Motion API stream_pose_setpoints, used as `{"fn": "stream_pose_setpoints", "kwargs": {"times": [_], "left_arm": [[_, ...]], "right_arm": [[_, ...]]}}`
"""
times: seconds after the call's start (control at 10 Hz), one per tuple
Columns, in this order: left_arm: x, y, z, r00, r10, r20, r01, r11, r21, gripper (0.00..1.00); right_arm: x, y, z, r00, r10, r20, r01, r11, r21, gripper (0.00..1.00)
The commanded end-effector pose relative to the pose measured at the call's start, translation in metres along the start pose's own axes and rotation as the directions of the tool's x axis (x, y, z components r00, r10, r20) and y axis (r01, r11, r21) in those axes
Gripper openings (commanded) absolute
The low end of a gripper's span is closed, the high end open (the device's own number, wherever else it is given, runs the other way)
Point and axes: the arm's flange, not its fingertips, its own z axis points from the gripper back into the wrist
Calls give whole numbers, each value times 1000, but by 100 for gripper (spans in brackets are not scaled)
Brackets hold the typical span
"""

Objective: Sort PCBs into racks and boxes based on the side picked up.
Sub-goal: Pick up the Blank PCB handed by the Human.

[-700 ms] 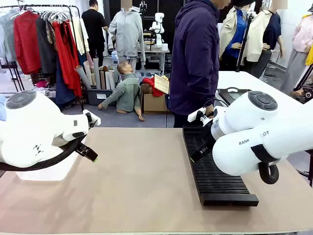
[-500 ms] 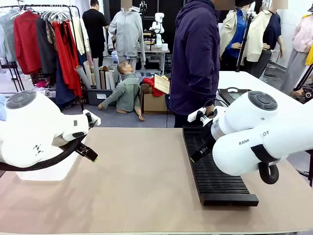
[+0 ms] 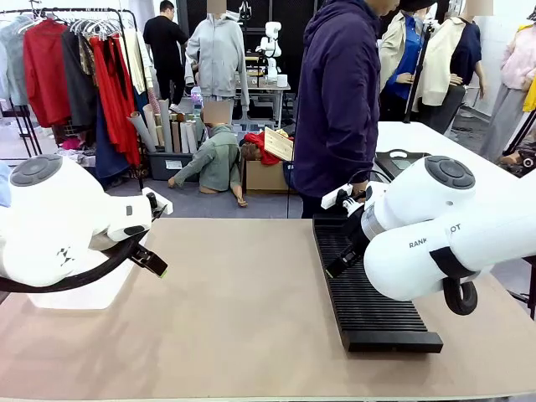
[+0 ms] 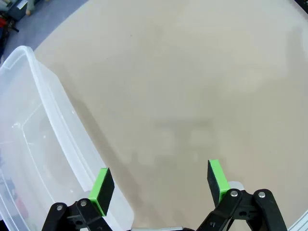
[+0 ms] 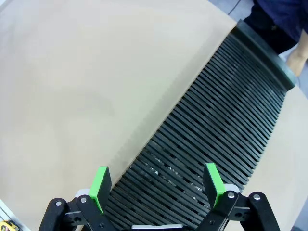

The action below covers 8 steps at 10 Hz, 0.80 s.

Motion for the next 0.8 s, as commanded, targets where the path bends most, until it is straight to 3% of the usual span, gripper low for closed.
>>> {"fn": "stream_pose_setpoints", "kwargs": {"times": [0.0,0.3,0.7], "left_arm": [[0,0,0,1000,0,0,0,1000,0,100],[0,0,0,1000,0,0,0,1000,0,100],[14,6,24,998,62,-4,-62,998,-28,100]], "right_arm": [[0,0,0,1000,0,0,0,1000,0,100],[0,0,0,1000,0,0,0,1000,0,100],[23,-14,21,996,-90,-2,90,995,-54,100]]}}
